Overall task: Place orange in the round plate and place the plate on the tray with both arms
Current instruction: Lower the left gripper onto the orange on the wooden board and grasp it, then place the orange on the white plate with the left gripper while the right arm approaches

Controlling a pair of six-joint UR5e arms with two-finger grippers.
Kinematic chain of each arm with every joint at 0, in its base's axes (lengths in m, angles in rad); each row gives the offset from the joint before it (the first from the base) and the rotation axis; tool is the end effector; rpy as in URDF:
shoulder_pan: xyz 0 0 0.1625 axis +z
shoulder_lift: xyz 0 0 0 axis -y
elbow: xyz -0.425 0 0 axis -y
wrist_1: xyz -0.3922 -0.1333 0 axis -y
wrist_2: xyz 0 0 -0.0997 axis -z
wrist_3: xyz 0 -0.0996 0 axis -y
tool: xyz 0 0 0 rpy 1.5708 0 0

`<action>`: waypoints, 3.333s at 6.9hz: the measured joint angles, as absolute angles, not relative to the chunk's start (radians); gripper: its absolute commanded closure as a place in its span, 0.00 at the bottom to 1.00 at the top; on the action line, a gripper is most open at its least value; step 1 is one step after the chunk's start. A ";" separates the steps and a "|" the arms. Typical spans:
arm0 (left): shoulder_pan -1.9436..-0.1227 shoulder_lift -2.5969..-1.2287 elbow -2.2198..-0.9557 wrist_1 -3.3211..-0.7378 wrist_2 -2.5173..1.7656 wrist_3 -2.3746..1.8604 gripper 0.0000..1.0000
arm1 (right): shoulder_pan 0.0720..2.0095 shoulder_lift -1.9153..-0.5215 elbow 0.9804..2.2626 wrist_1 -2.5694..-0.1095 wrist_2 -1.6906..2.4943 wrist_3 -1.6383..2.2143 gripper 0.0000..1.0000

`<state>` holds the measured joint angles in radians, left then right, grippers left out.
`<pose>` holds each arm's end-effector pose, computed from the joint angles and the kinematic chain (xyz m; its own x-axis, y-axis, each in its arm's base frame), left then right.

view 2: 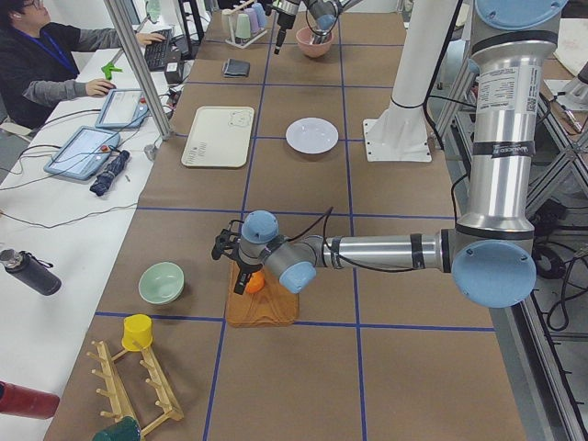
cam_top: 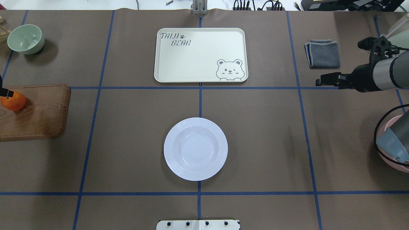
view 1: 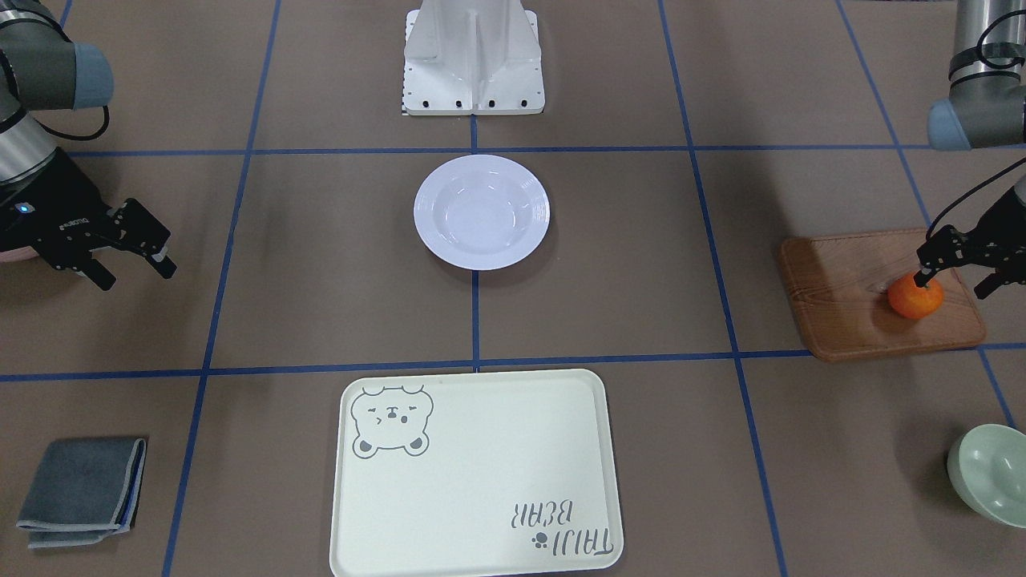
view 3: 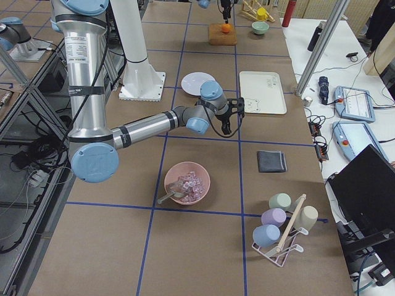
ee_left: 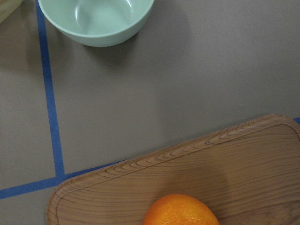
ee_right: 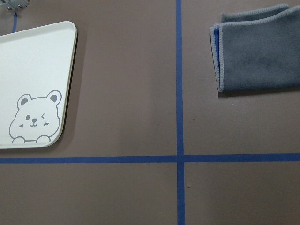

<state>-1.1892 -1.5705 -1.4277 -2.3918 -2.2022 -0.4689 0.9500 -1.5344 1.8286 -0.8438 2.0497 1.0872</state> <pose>0.1231 -0.5067 0.6437 0.6765 0.2478 -0.6935 0.0175 0.9360 0.3515 -0.2304 -0.4724 0.4346 0.4984 -0.0125 0.8669 -0.2955 0.9376 0.1834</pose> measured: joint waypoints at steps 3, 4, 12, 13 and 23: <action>-1.128 -1.578 -1.390 -2.403 -2.144 -0.470 0.34 | 0.948 -1.535 1.826 -0.844 2.048 1.080 0.00; -1.118 -1.582 -1.366 -2.420 -2.134 -0.468 0.66 | 0.948 -1.534 1.823 -0.844 2.048 1.078 0.00; -1.119 -1.825 -1.665 -1.983 -2.258 -0.661 1.00 | 0.917 -1.511 1.822 -0.813 2.024 1.230 0.02; -1.065 -1.896 -1.717 -1.882 -2.213 -0.764 1.00 | 0.883 -1.508 1.822 -0.778 1.986 1.311 0.02; -0.333 -2.362 -1.638 -1.472 -1.686 -1.396 0.23 | 0.696 -1.578 1.803 -0.476 1.780 1.611 0.00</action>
